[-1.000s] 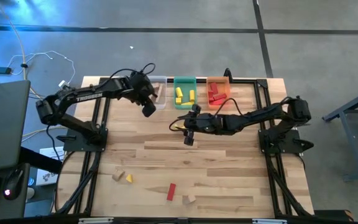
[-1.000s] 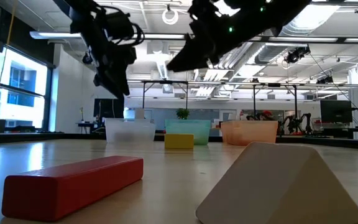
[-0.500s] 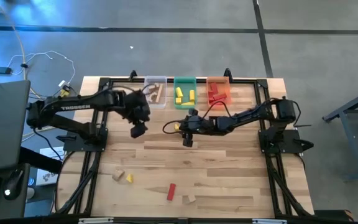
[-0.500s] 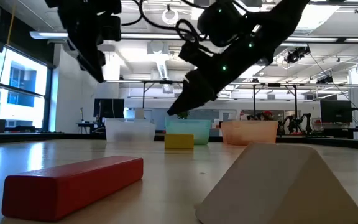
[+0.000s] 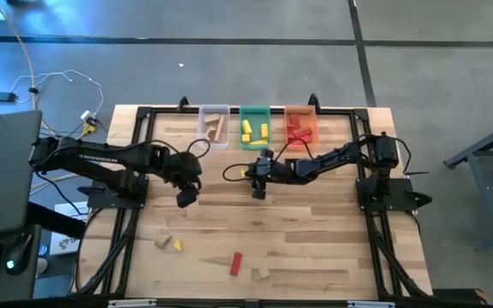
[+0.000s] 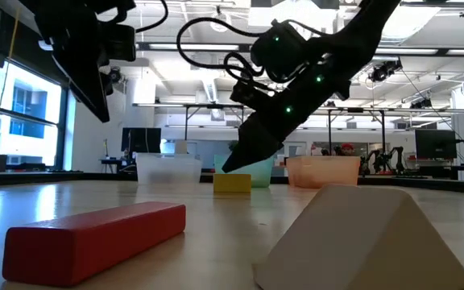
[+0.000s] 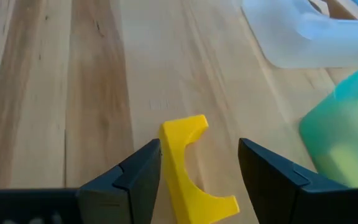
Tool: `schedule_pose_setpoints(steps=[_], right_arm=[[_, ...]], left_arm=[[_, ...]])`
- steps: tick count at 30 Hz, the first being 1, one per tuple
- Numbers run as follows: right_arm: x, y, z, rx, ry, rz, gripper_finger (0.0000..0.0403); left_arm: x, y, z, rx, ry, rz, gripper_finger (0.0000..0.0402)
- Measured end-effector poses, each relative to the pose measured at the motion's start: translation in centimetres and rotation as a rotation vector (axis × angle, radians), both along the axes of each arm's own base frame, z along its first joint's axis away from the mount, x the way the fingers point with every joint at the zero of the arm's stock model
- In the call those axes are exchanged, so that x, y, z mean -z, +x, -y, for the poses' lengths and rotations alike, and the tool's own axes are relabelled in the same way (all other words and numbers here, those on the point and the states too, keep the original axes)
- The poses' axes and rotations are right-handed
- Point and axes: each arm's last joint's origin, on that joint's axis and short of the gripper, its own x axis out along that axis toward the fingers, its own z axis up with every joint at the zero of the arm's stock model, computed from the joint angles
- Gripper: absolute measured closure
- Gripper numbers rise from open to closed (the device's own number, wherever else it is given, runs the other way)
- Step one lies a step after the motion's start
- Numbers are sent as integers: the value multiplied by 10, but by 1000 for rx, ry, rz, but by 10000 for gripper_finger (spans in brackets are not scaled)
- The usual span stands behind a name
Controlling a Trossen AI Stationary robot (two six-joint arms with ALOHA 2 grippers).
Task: Sort & place blocks by color
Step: Put the yellow block into the green transparent bin
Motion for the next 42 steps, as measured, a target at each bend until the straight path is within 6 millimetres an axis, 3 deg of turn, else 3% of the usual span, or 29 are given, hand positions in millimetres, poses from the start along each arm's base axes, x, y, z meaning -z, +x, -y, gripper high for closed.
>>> schedule_pose_setpoints(steps=[9,19,33,42], right_arm=[[5,-6,14,-13,55,-68,203],[8,-8,15,-30,124,-93,206],[11,-11,13,22,224,-115,279],[9,-9,12,69,282,-74,293]], left_arm=[[-1,6,21,4,40,47,188],[-6,12,37,71,45,132,188],[-7,11,59,123,7,152,188],[-6,9,71,163,-6,145,188]])
